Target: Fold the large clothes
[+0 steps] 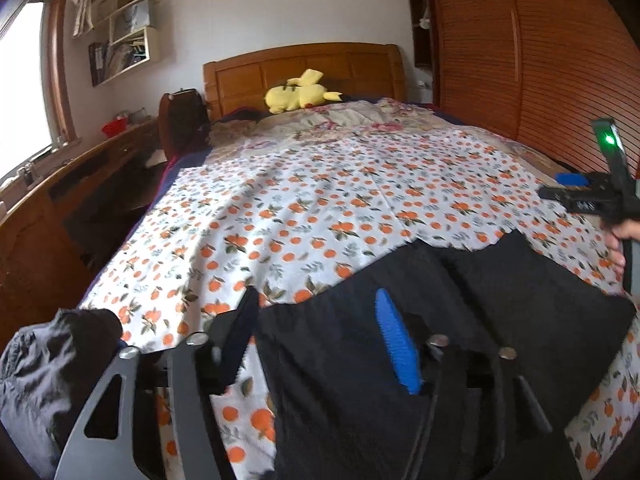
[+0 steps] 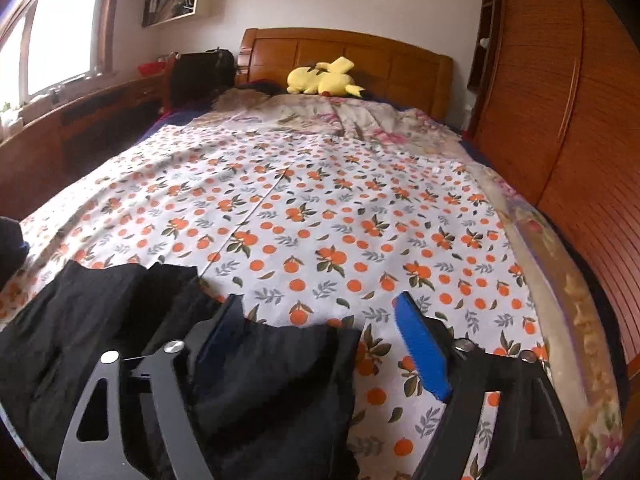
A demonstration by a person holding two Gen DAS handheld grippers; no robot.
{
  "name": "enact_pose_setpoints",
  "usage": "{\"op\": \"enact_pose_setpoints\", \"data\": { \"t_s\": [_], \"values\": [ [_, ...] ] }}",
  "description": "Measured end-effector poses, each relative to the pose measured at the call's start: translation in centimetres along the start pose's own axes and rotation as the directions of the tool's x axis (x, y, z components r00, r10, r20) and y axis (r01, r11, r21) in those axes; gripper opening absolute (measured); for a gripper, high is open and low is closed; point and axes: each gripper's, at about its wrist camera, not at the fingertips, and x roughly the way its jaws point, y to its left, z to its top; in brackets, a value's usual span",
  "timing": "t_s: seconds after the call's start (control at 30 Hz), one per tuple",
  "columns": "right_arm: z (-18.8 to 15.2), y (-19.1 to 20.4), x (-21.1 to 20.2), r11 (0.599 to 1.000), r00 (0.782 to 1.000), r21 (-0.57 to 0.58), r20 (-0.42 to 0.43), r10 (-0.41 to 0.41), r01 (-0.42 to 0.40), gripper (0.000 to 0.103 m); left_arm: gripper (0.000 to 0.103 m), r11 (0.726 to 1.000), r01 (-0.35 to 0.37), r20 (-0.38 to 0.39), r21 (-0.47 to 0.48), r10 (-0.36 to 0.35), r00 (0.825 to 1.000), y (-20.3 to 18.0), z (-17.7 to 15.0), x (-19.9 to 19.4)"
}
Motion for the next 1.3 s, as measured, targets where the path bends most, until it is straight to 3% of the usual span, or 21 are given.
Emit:
{"op": "enact_pose_setpoints", "data": {
  "t_s": [0.13, 0.33, 0.47, 0.53, 0.8, 0.87, 0.93, 1.07, 1.3],
  "values": [
    [-0.9, 1.0, -1.6, 0.998, 0.999, -0.041, -0.005, 0.039, -0.039, 0.063, 0.081, 1.0, 0.029, -0.006, 0.006, -0.029, 1.0, -1.4, -2.1, -1.0],
    [-4.5, 4.4, -5.4, 0.979, 0.988, -0.138, -0.036, 0.15, -0.153, 0.049, 0.083, 0.996, 0.089, -0.03, -0.007, -0.09, 0.996, -3.2, -6.0, -2.9],
    [-7.5, 5.6, -7.3, 0.963, 0.976, -0.162, -0.077, 0.206, -0.216, 0.028, 0.083, 0.993, 0.116, -0.04, -0.007, -0.116, 0.992, -4.3, -8.0, -4.1],
    [-9.0, 5.8, -7.9, 0.958, 0.97, -0.167, -0.103, 0.219, -0.234, 0.024, 0.083, 0.992, 0.129, -0.042, -0.009, -0.13, 0.991, -4.8, -8.9, -4.6],
    [-13.4, 2.7, -10.0, 0.98, 0.979, -0.105, -0.126, 0.158, -0.171, 0.024, 0.083, 0.986, 0.167, -0.062, -0.007, -0.168, 0.984, -6.2, -11.4, -5.3],
    [-14.5, 2.1, -9.6, 0.979, 0.974, -0.09, -0.147, 0.17, -0.185, 0.024, 0.083, 0.985, 0.172, -0.066, -0.01, -0.172, 0.983, -6.4, -11.9, -5.3],
    [-15.8, 1.9, -8.5, 0.983, 0.977, -0.111, -0.171, 0.127, -0.147, 0.022, 0.083, 0.984, 0.177, -0.071, -0.017, -0.177, 0.982, -6.4, -12.3, -5.2],
    [-18.5, 1.4, -6.1, 0.984, 0.966, -0.064, -0.211, 0.15, -0.167, 0.022, 0.083, 0.984, 0.177, -0.077, -0.028, -0.179, 0.981, -6.3, -12.9, -5.4],
    [-17.7, 1.7, -8.3, 0.992, 0.982, -0.046, -0.154, 0.108, -0.116, 0.022, 0.083, 0.985, 0.167, -0.075, -0.038, -0.169, 0.983, -5.6, -13.6, -6.3]
  ]
}}
